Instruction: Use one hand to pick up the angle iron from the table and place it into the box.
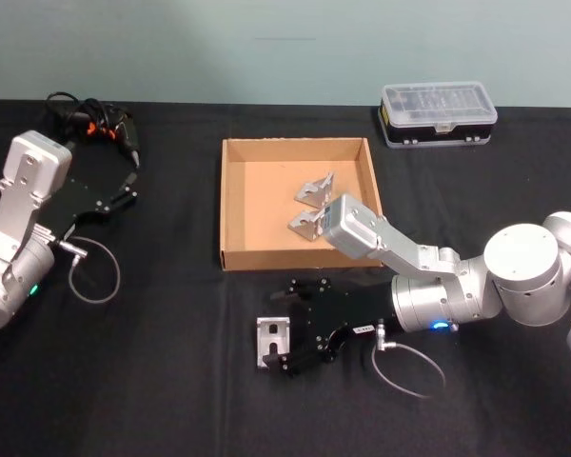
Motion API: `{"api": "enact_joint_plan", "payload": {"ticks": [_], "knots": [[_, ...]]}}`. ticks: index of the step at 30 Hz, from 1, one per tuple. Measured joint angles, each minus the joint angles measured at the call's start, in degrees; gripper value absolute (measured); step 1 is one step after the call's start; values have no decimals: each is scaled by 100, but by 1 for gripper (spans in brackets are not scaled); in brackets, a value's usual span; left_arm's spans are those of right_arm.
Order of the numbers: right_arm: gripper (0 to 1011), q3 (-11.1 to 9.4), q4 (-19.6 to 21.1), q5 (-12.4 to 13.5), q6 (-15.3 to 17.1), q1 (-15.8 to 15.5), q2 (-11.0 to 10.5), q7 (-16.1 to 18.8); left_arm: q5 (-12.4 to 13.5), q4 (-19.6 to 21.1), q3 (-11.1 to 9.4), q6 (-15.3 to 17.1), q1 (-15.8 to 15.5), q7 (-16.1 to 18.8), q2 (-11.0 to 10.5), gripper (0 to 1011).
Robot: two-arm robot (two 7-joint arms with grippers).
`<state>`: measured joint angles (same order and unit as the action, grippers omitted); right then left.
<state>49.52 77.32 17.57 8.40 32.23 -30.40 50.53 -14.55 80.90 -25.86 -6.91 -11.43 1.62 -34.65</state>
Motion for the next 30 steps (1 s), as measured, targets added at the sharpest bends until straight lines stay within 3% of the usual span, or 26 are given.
{"api": "enact_joint_plan", "payload": {"ticks": [5,14,16,26,30], "knots": [[964,9,-27,-4,-1,0,18,2,0,0,0,0,0,0,0,1000],[711,4,-55,-9,-26,-7,40,-11,0,0,0,0,0,0,0,1000],[692,4,-57,-11,-28,-8,40,-11,0,0,0,0,0,0,0,1000],[305,-2,-68,-24,-41,-24,40,-10,0,0,0,0,0,0,0,1000],[226,0,-66,-31,-41,-30,44,-11,0,0,0,0,0,0,0,1000]]}}
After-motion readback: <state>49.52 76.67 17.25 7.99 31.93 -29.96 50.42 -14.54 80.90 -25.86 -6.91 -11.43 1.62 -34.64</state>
